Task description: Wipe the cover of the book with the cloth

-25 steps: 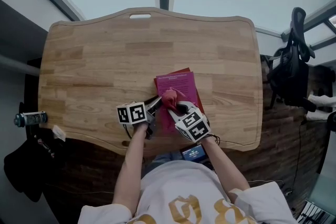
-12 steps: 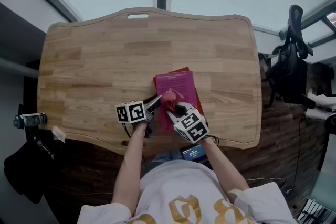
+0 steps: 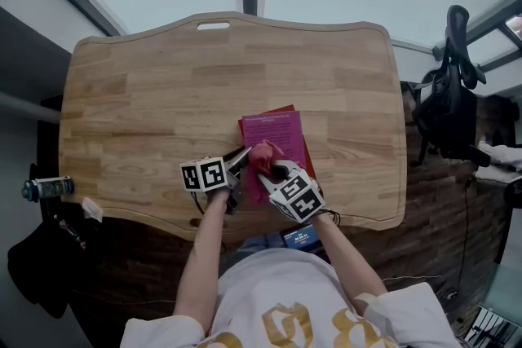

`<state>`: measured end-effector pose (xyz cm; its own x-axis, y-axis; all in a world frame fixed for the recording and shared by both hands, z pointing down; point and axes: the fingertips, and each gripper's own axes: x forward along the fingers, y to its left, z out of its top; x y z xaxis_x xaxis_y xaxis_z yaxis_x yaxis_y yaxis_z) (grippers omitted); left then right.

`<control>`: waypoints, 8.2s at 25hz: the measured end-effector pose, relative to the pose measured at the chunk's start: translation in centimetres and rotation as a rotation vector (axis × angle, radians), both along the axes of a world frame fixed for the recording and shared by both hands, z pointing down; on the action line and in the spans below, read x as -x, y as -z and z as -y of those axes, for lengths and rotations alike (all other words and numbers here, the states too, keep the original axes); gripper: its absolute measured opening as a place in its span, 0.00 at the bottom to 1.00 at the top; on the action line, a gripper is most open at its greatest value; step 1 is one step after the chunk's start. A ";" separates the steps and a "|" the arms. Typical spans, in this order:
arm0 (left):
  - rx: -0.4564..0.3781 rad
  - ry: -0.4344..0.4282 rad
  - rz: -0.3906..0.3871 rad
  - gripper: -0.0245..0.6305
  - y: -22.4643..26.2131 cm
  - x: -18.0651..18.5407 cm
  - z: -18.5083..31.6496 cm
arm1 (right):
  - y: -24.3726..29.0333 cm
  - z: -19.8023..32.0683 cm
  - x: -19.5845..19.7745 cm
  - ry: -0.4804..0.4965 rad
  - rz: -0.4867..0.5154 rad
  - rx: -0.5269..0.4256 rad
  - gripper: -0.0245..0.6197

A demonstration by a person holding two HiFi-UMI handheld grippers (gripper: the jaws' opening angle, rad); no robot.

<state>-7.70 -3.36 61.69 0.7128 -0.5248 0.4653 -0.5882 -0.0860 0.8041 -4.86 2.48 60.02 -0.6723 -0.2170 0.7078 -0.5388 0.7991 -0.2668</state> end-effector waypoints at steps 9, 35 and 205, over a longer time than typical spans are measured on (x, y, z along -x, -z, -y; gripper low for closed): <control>-0.001 0.006 -0.001 0.18 0.0 0.1 -0.1 | 0.0 -1.0 0.6 0.049 0.013 0.015 0.15; -0.003 0.005 0.005 0.18 0.0 0.0 -0.1 | 0.1 -2.7 0.1 0.085 0.010 -0.005 0.15; -0.040 0.053 0.222 0.18 0.4 -0.6 3.1 | -0.4 8.1 -8.0 -0.107 -0.024 0.057 0.15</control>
<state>-7.08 -6.49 61.27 0.5659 -0.5800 0.5860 -0.7550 -0.0790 0.6509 3.10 -5.58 60.45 -0.6303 -0.2458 0.7364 -0.6270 0.7205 -0.2962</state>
